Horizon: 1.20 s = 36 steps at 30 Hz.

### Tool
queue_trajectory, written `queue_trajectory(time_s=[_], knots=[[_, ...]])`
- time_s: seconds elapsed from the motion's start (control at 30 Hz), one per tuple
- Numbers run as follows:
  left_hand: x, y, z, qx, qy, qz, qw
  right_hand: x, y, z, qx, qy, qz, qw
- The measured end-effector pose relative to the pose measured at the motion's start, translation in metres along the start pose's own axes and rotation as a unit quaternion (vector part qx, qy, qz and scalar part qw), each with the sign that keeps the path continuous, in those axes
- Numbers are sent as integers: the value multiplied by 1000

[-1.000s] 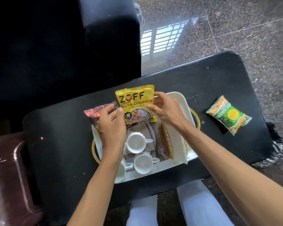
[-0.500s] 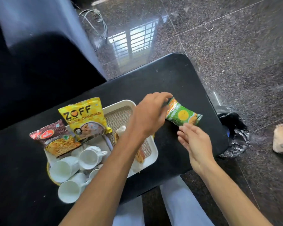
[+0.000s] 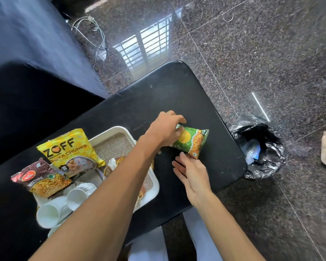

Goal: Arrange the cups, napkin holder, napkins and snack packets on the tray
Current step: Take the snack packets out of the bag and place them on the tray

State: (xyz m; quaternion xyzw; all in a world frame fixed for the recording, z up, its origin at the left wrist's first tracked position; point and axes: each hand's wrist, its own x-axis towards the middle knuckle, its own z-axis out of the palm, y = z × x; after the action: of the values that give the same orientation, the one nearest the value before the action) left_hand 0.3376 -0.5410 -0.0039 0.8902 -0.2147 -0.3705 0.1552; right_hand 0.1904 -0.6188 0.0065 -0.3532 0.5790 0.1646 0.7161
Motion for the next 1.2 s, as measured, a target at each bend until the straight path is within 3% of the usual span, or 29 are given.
queue_trajectory(time_s=[0.13, 0.33, 0.47, 0.63, 0.8, 0.97, 1.2], knots=[[-3, -5, 0, 1, -5, -15, 1000, 10, -12, -2, 4, -15, -42, 999], [-31, -12, -13, -76, 33, -49, 995, 15, -34, 11, -105, -40, -154, 982], [-70, -21, -34, -145, 161, -77, 973, -2, -56, 40, -260, -56, -306, 914], [-135, -54, -57, -277, 302, -140, 902, -33, -62, 103, -387, -150, -411, 812], [-172, -99, -46, -299, 342, -237, 859, -35, -31, 154, -481, -200, -421, 743], [-174, -132, -26, -351, 306, -296, 834, -23, -3, 174, -560, -199, -419, 687], [-168, -138, -12, -391, 266, -314, 823, -10, 10, 177, -605, -163, -408, 665]])
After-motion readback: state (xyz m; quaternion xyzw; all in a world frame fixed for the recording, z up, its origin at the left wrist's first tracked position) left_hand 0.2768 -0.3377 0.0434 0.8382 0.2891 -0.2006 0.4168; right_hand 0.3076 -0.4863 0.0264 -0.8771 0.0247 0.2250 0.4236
